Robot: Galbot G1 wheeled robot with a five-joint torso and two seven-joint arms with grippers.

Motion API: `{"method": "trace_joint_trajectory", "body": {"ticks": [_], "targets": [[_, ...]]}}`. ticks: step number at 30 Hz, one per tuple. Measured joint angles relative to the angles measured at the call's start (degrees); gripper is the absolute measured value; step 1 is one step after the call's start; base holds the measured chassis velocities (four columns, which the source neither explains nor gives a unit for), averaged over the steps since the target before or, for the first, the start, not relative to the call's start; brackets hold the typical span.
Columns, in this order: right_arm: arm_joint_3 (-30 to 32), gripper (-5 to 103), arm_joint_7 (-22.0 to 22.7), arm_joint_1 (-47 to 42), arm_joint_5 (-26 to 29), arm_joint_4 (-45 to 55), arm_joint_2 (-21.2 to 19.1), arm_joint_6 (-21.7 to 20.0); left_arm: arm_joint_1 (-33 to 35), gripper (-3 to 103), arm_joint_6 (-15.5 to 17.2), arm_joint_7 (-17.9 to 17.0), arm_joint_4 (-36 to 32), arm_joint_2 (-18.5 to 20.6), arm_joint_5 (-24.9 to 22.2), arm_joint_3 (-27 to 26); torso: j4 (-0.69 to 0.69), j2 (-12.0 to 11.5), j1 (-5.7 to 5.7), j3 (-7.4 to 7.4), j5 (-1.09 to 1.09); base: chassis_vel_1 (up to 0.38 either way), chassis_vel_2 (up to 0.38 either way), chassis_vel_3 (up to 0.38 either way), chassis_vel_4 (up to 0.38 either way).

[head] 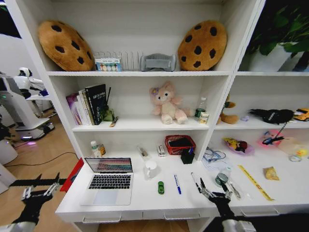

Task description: Organize the objects on the table.

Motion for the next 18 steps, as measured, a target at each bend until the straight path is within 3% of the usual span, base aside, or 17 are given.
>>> {"method": "trace_joint_trajectory", "body": {"ticks": [1, 2, 3, 4, 6, 7, 8, 11, 14, 15, 16, 18], "targets": [[-0.26, 100, -0.01, 0.58, 0.43, -1.01, -0.6, 0.17, 0.28, 44, 1.46, -1.14, -0.55, 4.84, -0.99, -0.32, 0.04, 0.0, 0.0, 0.0, -0.01, 0.0, 0.0, 0.0, 0.0], [-0.29, 100, 0.0, 0.8, 0.79, -1.42, -0.8, 0.22, 0.27, 44, 2.21, -1.71, -0.69, 7.61, -1.58, -0.3, 0.03, 0.0, 0.0, 0.0, -0.01, 0.0, 0.0, 0.0, 0.0], [-0.29, 100, 0.0, 0.8, 0.79, -1.42, -0.8, 0.22, 0.27, 44, 2.21, -1.71, -0.69, 7.61, -1.58, -0.3, 0.03, 0.0, 0.0, 0.0, -0.01, 0.0, 0.0, 0.0, 0.0], [-0.36, 100, -0.01, 1.3, 1.38, -1.97, -1.36, 0.22, 0.28, 33, 3.48, -2.21, -1.01, 12.72, -2.44, 0.09, -0.01, 0.0, 0.0, 0.0, -0.01, 0.0, 0.0, 0.0, 0.0], [-0.38, 100, 0.01, 1.54, 1.56, -2.17, -1.55, 0.22, 0.3, 33, 3.8, -2.31, -1.11, 14.04, -2.6, 0.26, -0.03, 0.0, 0.0, 0.0, -0.01, 0.0, 0.0, 0.0, 0.0], [-0.55, 100, 0.05, 2.19, 2.02, -2.76, -1.97, 0.12, 0.31, 23, 5.05, -2.75, -1.02, 18.99, -3.41, 0.92, -0.02, 0.0, 0.0, 0.0, -0.01, 0.0, 0.0, 0.0, 0.0], [-0.55, 100, 0.05, 2.19, 2.02, -2.76, -1.97, 0.12, 0.31, 23, 5.05, -2.75, -1.02, 18.99, -3.41, 0.92, -0.02, 0.0, 0.0, 0.0, -0.01, 0.0, 0.0, 0.0, 0.0], [-0.64, 100, 0.13, 2.65, 2.25, -3.05, -1.99, -0.33, -0.3, 7, 6.24, -3.25, 3.37, 31.02, -7.02, 1.09, 0.02, 0.0, 0.0, 0.0, -0.03, 0.0, 0.0, 0.0, 0.0], [-0.6, 100, 0.15, 2.64, 2.25, -3.01, -1.95, -0.36, -0.39, 2, 6.3, -3.29, 3.93, 32.21, -7.47, 1.08, 0.01, 0.0, 0.0, 0.0, -0.02, 0.0, 0.0, 0.0, 0.0], [-0.58, 100, 0.16, 2.59, 2.22, -2.94, -1.83, -0.47, -0.69, 1, 6.39, -3.3, 5.43, 35.59, -8.65, 1.1, 0.0, 0.0, 0.0, 0.01, -0.02, 0.0, 0.0, 0.0, 0.0], [-0.58, 100, 0.16, 2.59, 2.22, -2.94, -1.83, -0.47, -0.69, 1, 6.39, -3.3, 5.43, 35.59, -8.65, 1.1, 0.0, 0.0, 0.0, 0.01, -0.02, 0.0, 0.0, 0.0, 0.0], [-0.56, 100, 0.25, 2.59, 1.97, -2.88, -1.56, -0.64, -1.18, 0, 6.41, -3.28, 7.32, 40.24, -9.85, 1.58, -0.02, 0.0, 0.0, 0.01, -0.01, 0.0, 0.0, 0.0, 0.0]]}}
